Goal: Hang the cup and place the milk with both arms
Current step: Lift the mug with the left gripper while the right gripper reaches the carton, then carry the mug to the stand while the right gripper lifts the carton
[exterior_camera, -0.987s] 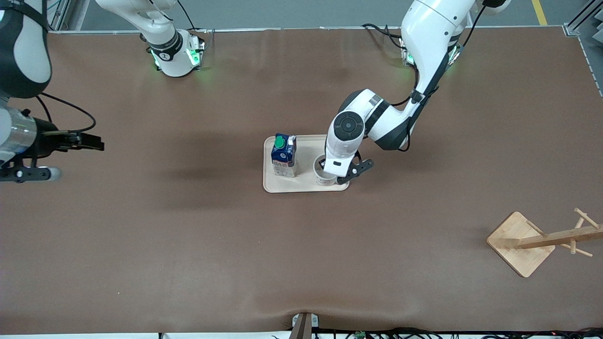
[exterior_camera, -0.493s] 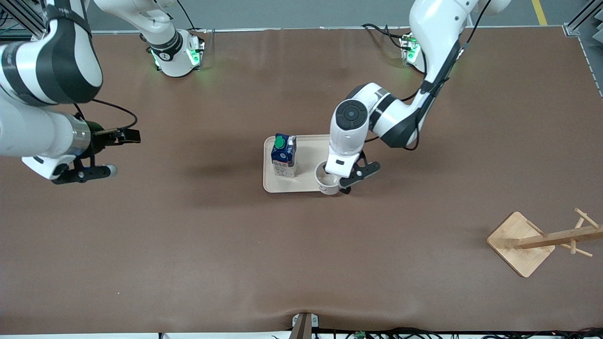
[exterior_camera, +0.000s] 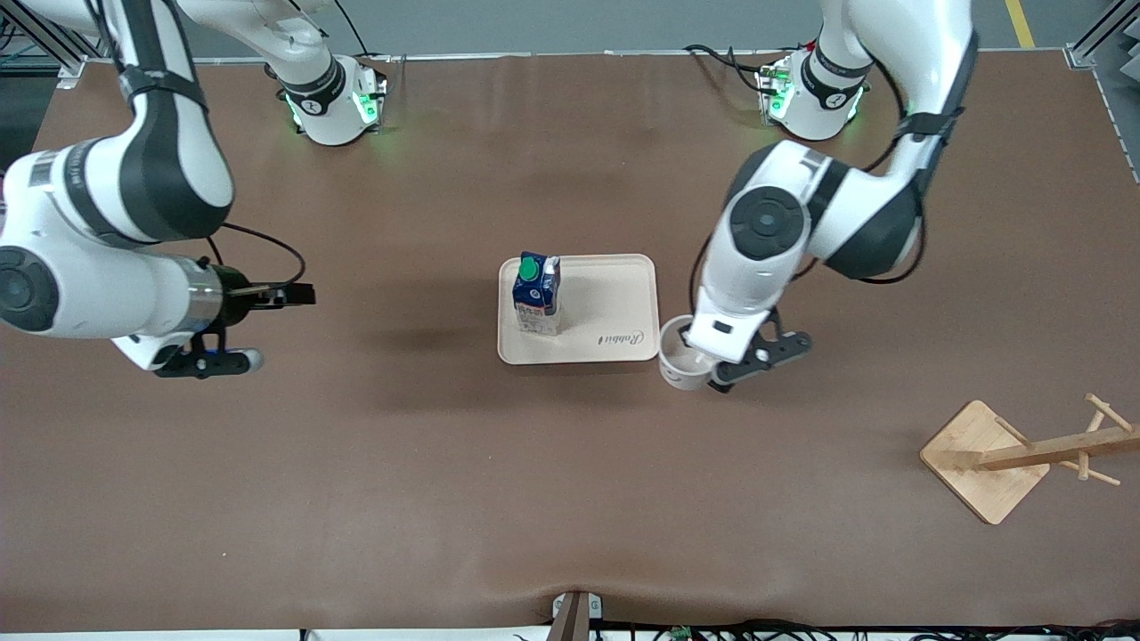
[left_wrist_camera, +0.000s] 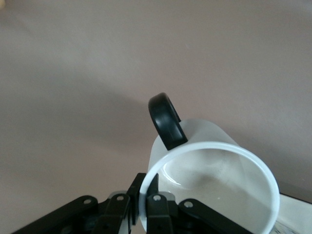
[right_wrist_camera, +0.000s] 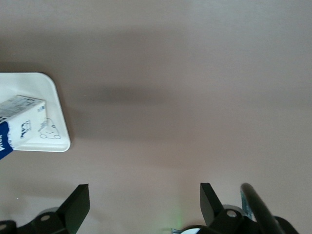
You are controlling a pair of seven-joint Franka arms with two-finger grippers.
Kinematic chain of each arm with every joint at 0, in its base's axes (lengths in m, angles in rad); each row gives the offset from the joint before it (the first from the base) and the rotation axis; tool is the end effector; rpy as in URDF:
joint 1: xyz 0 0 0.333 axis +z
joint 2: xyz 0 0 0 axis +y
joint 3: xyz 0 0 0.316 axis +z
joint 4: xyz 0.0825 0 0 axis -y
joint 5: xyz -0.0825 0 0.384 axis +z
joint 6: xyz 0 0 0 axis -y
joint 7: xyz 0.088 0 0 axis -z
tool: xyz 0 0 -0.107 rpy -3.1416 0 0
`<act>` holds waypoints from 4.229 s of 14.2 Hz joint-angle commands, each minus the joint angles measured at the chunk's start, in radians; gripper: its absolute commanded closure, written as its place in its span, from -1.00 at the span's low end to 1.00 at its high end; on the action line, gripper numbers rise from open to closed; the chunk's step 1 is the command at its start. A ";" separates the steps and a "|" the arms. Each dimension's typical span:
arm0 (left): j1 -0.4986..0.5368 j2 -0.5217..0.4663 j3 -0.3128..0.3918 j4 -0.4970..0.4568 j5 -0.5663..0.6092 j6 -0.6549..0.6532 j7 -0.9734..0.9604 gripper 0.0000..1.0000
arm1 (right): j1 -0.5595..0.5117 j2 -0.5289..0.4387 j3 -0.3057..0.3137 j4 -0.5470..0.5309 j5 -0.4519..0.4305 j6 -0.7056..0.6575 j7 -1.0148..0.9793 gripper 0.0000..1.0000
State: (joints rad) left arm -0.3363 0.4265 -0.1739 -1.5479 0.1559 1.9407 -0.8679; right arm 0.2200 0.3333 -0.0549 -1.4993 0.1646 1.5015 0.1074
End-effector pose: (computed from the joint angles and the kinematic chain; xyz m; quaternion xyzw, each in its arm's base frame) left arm 0.6021 -0.3070 0.4054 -0.9870 -0.1561 -0.0129 0.0364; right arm 0.6101 0.1246 0.4565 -0.9836 -0.0205 0.1724 0.0498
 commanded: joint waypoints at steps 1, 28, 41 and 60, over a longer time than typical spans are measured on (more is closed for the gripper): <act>0.060 -0.038 -0.004 0.003 0.014 -0.043 0.125 1.00 | 0.070 0.030 -0.005 0.017 0.016 0.041 0.037 -1.00; 0.585 -0.081 0.001 0.180 0.070 -0.154 1.538 1.00 | 0.507 0.202 -0.006 0.007 0.176 0.437 0.503 -1.00; 0.645 -0.061 -0.001 0.180 0.059 -0.092 1.647 1.00 | 0.529 0.211 -0.011 -0.016 0.107 0.467 0.660 1.00; 0.701 0.002 -0.001 0.178 -0.048 0.034 1.702 -1.00 | -0.039 0.050 -0.033 0.173 0.037 -0.093 0.171 1.00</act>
State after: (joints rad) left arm 0.3588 0.4288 -0.1665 -1.3874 0.1321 1.9762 0.8349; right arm 0.2307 0.4365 -0.1040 -1.2424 0.2609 1.4108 0.3740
